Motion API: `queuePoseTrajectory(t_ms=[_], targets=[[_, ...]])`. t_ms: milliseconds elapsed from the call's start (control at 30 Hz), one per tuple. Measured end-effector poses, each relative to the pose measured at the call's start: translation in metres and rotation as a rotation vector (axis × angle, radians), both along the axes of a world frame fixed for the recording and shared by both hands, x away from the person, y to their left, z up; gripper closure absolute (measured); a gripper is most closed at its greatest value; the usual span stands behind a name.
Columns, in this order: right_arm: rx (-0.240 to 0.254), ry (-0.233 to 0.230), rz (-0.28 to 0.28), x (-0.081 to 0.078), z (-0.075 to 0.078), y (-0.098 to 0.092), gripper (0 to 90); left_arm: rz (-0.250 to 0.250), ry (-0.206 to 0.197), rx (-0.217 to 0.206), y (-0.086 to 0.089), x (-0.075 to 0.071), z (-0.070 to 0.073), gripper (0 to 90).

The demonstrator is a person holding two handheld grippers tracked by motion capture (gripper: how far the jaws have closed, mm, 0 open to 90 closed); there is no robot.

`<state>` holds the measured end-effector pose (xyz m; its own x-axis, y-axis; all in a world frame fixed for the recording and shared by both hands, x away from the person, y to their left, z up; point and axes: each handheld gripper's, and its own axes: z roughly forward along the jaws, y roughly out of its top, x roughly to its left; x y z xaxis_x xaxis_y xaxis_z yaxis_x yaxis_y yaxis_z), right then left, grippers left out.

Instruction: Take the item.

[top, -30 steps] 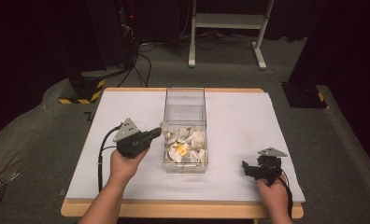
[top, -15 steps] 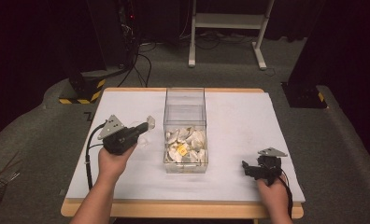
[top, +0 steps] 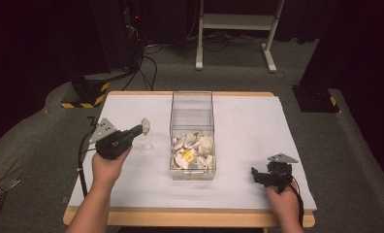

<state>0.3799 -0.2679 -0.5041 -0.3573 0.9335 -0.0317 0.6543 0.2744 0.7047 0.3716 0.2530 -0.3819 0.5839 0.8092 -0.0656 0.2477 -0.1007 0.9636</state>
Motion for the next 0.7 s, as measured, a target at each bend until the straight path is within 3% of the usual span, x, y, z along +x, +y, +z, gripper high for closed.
queuePoseTrajectory(t_ms=[267,700], targets=[[-0.001,-0.001,0.000,0.000,0.000,0.000,9.8,0.023,0.023,-0.017,0.011,0.002,-0.006,90.0],[-0.001,-0.001,0.000,0.000,0.000,0.000,9.8,0.033,0.071,-0.003,0.016,0.007,-0.022,90.0]])
